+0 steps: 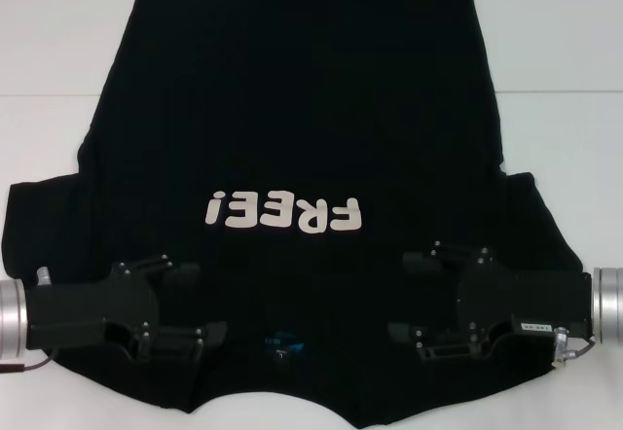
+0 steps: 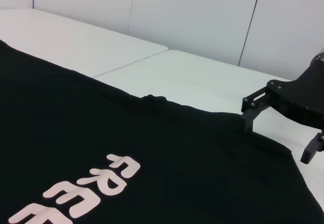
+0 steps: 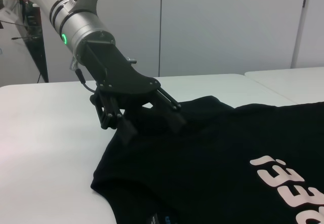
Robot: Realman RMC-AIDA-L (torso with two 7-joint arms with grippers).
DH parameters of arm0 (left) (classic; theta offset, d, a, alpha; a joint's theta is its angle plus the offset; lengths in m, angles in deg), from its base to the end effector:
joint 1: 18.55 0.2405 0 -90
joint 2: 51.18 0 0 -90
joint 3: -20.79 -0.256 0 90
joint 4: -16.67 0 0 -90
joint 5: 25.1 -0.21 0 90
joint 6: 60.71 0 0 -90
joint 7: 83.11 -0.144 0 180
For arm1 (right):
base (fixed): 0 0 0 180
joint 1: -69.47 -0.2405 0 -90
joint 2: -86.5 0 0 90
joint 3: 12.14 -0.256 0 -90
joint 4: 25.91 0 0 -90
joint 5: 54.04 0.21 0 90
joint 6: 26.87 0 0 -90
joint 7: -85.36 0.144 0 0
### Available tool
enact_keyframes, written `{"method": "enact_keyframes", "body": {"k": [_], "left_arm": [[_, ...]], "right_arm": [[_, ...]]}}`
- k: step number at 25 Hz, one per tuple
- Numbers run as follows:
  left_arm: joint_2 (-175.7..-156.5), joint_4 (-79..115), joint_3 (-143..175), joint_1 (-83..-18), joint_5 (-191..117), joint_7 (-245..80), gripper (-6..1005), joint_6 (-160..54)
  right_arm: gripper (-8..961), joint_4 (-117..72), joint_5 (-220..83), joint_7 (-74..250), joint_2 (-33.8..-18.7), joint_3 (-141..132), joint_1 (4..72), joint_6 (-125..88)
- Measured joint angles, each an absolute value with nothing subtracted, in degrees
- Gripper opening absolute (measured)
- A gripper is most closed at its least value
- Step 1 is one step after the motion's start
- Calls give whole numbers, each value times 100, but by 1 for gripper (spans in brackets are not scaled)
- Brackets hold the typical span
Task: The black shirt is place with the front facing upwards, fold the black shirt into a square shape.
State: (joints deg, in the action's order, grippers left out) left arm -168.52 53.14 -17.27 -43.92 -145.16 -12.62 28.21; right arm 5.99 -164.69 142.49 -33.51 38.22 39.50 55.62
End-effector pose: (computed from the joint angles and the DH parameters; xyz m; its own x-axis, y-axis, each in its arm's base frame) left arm -0.3075 0.3011 0.0043 0.8580 0.3198 0.4019 0.4261 -0.8801 -0.2095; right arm 0.2621 0.3190 -0.0439 0.9200 -0.0580 -0.3876 -0.1579 -0.9600 -0.2312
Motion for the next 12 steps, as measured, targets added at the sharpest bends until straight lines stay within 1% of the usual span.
{"method": "enact_keyframes", "body": {"k": [12], "left_arm": [[-16860, 5313, -1726, -4366, -14516, -1262, 939, 2788]], "right_arm": [[913, 591, -16471, 14249, -3356, 3822, 3945, 5567]]}}
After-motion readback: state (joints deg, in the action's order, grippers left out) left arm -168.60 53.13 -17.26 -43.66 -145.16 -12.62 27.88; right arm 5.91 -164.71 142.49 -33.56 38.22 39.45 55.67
